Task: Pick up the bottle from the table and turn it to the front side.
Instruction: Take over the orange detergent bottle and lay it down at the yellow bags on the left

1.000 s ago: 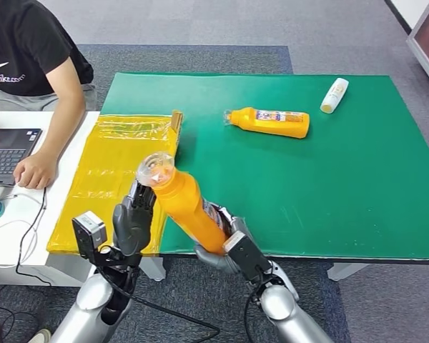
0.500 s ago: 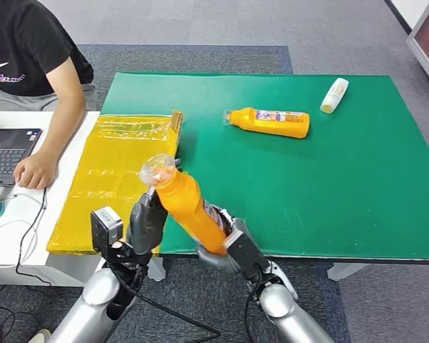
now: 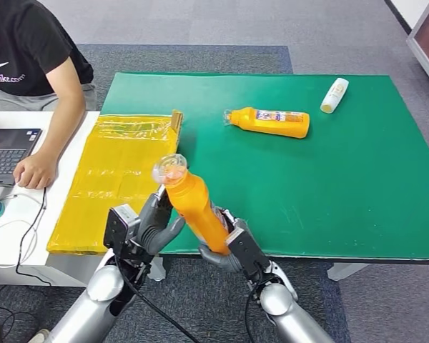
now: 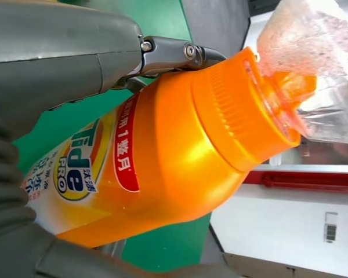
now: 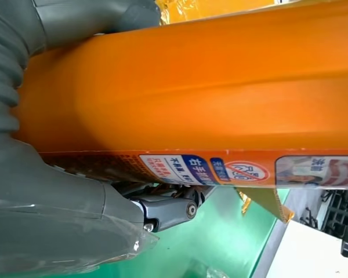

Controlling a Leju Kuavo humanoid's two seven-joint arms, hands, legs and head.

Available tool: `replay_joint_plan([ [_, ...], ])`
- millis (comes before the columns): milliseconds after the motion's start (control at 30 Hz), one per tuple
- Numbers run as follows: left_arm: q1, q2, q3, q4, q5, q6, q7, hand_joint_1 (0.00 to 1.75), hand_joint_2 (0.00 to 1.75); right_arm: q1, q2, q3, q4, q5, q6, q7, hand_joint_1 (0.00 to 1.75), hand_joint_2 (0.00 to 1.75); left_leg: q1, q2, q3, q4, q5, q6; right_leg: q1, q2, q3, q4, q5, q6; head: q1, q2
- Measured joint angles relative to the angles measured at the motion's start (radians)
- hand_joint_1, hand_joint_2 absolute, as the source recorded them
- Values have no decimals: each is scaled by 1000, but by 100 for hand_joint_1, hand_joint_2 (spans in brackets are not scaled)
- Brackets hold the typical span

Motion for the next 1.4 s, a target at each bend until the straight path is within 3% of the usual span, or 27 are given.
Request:
replay_joint_plan([
  [33,-1,0,-1,4,-1,2,1,16,175,0,0,0,1,-1,0,0,98,175,0,0,0,0,0,0,0,0,0,0,0,0,0,0],
  [167,-4,0,-2,16,-3,12,3,147,175,-2,3,0,4,-2,-1,-1,99,175,0,0,0,0,0,0,0,0,0,0,0,0,0,0],
  [200,-5,0,-2,19,-2,16,3,155,175,-2,3,0,4,-3,0,-1,99,175,0,0,0,0,0,0,0,0,0,0,0,0,0,0],
  [267,-10,0,-1,25,0,22,3,156,175,-2,4,0,4,-4,0,-2,102,175,0,0,0,0,0,0,0,0,0,0,0,0,0,0],
  [400,-20,0,1,33,12,34,2,174,175,-1,5,1,4,-9,2,-4,109,175,0,0,0,0,0,0,0,0,0,0,0,0,0,0],
  [700,-47,0,6,61,27,39,-20,174,175,-1,7,6,4,-21,12,-7,106,175,0,0,0,0,0,0,0,0,0,0,0,0,0,0],
  [767,-57,-1,7,72,31,32,-23,149,175,-3,8,7,4,-24,14,-7,106,175,0,0,0,0,0,0,0,0,0,0,0,0,0,0],
  [867,-70,-3,7,86,40,17,-24,31,175,-5,8,9,4,-31,16,-7,110,175,0,0,0,0,0,0,0,0,0,0,0,0,0,0],
  [900,-72,-4,7,90,48,10,-22,3,175,-6,8,9,4,-33,16,-7,113,175,0,0,0,0,0,0,0,0,0,0,0,0,0,0],
  [933,-75,-5,7,94,58,3,-20,0,175,-7,9,9,3,-36,17,-7,117,175,0,0,0,0,0,0,0,0,0,0,0,0,0,0],
  [1067,-86,-10,6,118,79,-9,-5,0,175,-9,10,10,-3,-46,19,-8,151,175,0,0,0,0,0,0,0,0,0,0,0,0,0,0],
  [1200,-99,-11,4,141,93,-24,13,1,175,-11,10,11,-10,-55,21,-8,142,175,0,0,0,0,0,0,0,0,0,0,0,0,0,0],
  [1333,-114,-11,1,160,107,-49,27,175,175,-12,10,11,-11,-61,22,-9,151,175,0,0,0,0,0,0,0,0,0,0,0,0,0,0],
  [1367,-117,-11,-1,164,110,-54,29,171,175,-13,10,11,-11,-63,22,-9,152,175,0,0,0,0,0,0,0,0,0,0,0,0,0,0],
  [1400,-121,-11,-2,168,111,-60,31,146,175,-14,10,11,-11,-65,22,-9,153,175,0,0,0,0,0,0,0,0,0,0,0,0,0,0],
])
